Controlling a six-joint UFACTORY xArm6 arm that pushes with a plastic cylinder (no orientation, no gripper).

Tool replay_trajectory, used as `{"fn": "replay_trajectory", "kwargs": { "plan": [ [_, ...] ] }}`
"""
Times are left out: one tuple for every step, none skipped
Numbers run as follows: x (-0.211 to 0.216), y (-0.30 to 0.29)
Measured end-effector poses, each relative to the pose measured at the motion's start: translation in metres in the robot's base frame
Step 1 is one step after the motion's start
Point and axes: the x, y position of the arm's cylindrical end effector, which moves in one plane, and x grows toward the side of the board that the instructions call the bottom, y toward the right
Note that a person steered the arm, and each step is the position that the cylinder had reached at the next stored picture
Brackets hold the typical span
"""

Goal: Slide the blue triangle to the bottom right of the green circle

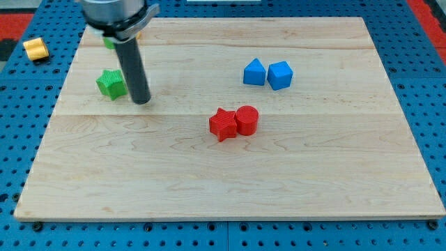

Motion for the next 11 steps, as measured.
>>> {"fn": "replay_trajectory", "kwargs": {
  "plan": [
    [-0.056,-0.044],
    [-0.101,-0.029],
    [-0.111,0.052],
    [-0.112,0.188],
    [-0.115,0.311],
    [-0.094,0.343],
    [-0.081,0.307],
    [-0.088,0.306],
    [-0.096,0.308],
    [-0.101,0.308],
    [-0.098,0.306]
  ]
}}
